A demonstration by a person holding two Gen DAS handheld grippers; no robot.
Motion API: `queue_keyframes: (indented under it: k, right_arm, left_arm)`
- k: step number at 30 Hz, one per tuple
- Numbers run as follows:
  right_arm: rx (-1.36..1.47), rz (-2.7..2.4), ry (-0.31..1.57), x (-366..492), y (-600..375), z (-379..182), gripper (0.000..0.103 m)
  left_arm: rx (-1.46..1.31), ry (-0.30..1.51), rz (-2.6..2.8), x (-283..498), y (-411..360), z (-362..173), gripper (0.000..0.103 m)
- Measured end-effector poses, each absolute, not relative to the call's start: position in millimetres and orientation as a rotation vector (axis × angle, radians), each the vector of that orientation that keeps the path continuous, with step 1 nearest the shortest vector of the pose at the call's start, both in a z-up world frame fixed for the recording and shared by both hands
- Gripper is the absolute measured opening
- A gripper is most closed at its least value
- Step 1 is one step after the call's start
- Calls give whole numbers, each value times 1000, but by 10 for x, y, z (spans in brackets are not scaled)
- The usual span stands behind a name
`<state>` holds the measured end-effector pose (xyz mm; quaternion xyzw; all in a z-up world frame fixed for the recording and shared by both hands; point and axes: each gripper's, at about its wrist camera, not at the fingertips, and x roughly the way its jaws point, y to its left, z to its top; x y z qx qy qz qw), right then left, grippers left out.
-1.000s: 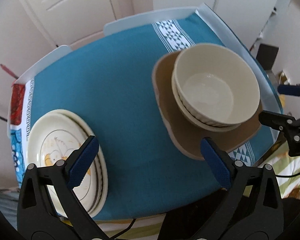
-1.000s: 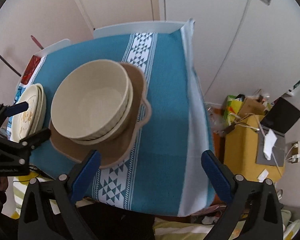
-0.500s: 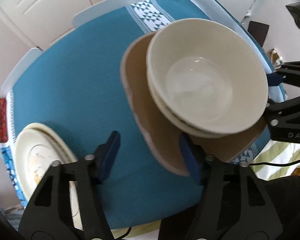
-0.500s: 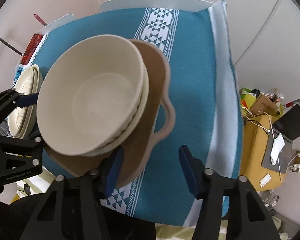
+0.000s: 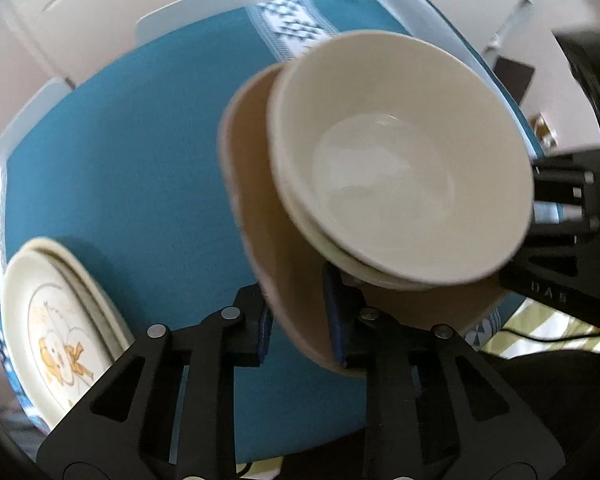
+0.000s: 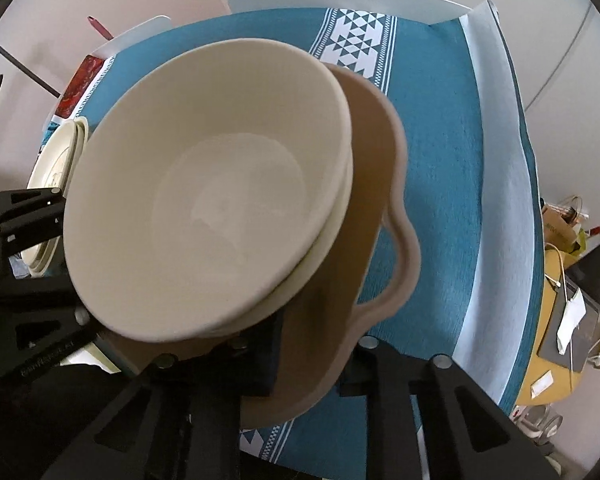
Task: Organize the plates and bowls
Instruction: 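Grasp the beige square bowl rim with both grippers from opposite sides, then lift the nested bowls with both grippers and lower them onto the duck plate stack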
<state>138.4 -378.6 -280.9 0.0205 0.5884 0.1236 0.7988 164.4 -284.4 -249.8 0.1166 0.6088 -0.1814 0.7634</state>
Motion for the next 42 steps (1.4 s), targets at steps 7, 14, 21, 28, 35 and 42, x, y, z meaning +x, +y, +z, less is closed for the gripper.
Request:
queue_keyframes:
  k: [7, 14, 21, 28, 35, 42]
  right_arm:
    - [40, 274, 1244, 1375, -3803, -2826, 16]
    - [69, 289, 1201, 1310, -3869, -2806, 16]
    - [50, 274, 1136, 1299, -3918, -2660, 16]
    - [4, 301, 1092, 1375, -3829, -2404, 16]
    - [-99, 397, 1026, 1477, -3498, -1958, 16]
    - [-155, 464, 1005, 1451, -2906, -1754, 16]
  left_arm:
    - [265, 1322, -408, 1721, -2925, -2614, 13]
    - [337, 1210, -396, 1681, -2966, -2527, 12]
    - [346, 1175, -368, 1731, -2936, -2453, 12]
    - [294, 1134, -304, 1817, -2856, -2215, 11]
    - [218, 1085, -186, 1732, -2531, -1813, 11]
    - [158, 1071, -105, 1529, -1900, -1627, 11]
